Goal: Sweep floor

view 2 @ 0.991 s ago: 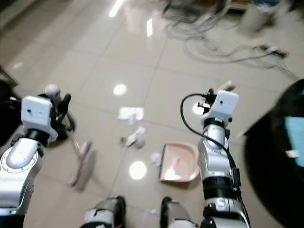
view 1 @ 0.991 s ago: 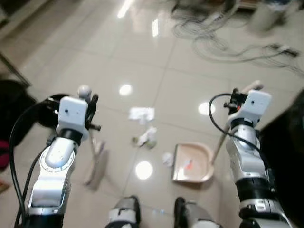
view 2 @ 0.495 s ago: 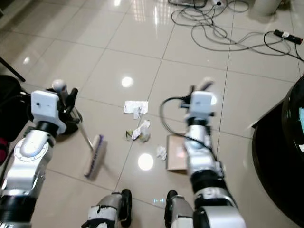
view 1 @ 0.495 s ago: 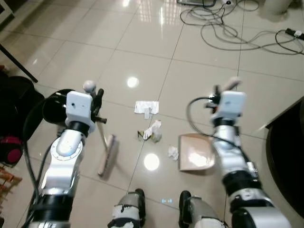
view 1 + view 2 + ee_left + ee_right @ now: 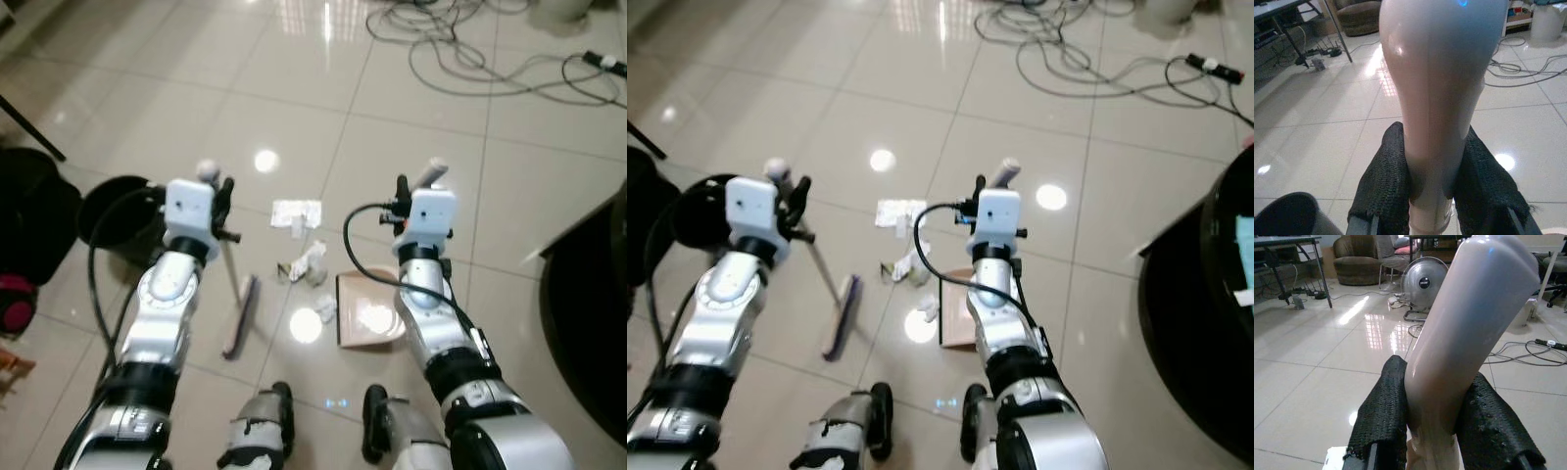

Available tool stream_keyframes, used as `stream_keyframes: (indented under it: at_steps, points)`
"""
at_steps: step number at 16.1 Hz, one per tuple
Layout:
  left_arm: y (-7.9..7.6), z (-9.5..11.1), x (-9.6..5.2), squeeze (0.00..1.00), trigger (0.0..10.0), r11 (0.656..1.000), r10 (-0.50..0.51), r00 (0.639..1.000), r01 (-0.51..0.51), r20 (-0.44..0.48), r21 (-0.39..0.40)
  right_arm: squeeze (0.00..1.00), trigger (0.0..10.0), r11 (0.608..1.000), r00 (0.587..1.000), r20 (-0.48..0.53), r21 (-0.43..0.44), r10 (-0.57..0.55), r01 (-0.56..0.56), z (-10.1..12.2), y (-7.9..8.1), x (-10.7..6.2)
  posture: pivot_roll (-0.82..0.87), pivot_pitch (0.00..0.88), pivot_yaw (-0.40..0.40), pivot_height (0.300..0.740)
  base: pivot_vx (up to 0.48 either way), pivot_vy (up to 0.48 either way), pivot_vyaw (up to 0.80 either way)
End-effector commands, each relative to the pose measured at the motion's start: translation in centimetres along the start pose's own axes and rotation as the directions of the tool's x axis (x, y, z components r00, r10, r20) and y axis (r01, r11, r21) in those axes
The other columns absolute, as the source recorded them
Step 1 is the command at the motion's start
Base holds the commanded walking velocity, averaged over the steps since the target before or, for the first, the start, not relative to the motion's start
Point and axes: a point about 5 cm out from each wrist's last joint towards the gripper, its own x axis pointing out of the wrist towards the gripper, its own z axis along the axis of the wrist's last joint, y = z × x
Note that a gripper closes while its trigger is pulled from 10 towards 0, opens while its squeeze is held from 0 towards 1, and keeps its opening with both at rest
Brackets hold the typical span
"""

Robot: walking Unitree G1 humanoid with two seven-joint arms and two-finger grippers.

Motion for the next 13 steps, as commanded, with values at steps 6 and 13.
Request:
stream_keyframes:
  at_steps: [6,13]
  points:
    - [-3.4,1.9,2.1,0.0,10.0,0.973,-0.03,0.995,0.05,0.093,-0.226,0.0,10.0,0.998,0.999,-0.036,0.065,0.026,-0.024,-0.3,2.2,-0.5,0.28,0.368,0.062,0.74,0.0,0.0,0.0]
    - [-4.1,5.7,3.4,0.0,10.0,0.916,-0.029,0.974,0.116,0.225,-0.384,0.0,10.0,0.992,0.999,-0.042,0.121,0.032,-0.027,0.3,3.0,0.1,0.27,0.313,0.051,0.74,0.0,0.0,0.0]
